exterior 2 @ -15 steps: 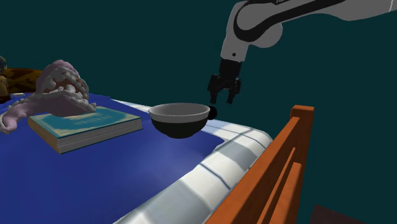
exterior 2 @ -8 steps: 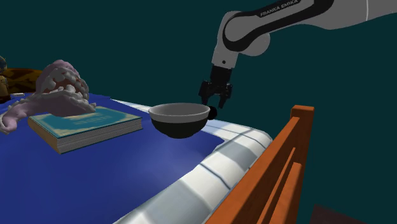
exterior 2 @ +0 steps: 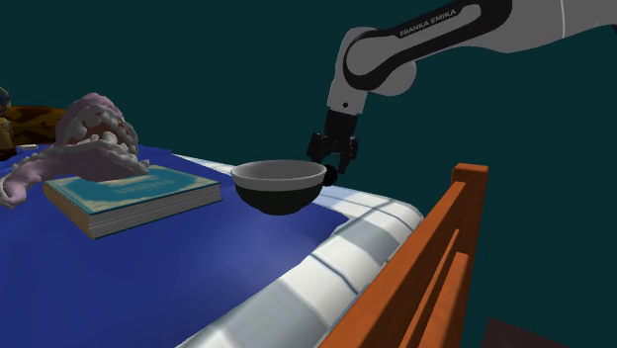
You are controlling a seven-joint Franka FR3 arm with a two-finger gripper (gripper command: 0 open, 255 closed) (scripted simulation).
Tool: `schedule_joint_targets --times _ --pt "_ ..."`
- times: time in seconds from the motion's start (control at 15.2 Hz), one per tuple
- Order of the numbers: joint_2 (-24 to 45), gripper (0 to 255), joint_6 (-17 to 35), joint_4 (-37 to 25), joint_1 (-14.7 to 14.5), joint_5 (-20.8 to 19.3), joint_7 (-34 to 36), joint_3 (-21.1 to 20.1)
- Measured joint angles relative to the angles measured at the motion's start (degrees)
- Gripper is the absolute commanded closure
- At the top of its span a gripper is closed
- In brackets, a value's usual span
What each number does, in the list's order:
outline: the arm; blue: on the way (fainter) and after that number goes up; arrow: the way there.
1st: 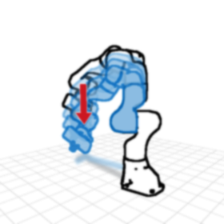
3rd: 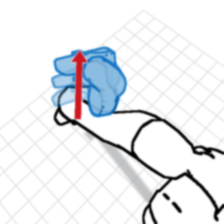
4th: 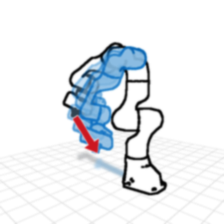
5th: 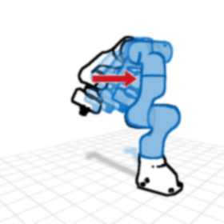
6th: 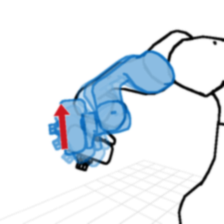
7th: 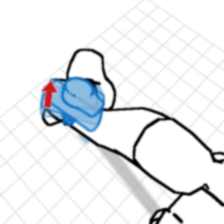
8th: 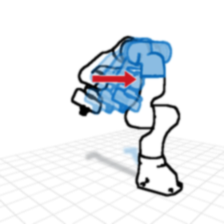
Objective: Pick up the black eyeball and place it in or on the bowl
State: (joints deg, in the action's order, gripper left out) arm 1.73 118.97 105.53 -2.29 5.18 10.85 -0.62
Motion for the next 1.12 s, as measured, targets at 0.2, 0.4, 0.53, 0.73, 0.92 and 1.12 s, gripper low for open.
schedule_joint_targets --times 0.2,0.4,0.53,0.73,0.92,1.12 --pt "0.0 255 0.0 0.0 0.0 0.0 0.0 0.0" --pt "0.0 255 0.0 0.0 0.0 0.0 0.0 0.0" --pt "0.0 255 0.0 0.0 0.0 0.0 0.0 0.0" --pt "0.0 255 0.0 0.0 0.0 0.0 0.0 0.0" --pt "-0.2 255 -0.9 -0.7 0.0 -0.1 0.2 0.0" --pt "-0.3 255 -3.0 -2.7 0.0 -0.1 0.3 0.0"
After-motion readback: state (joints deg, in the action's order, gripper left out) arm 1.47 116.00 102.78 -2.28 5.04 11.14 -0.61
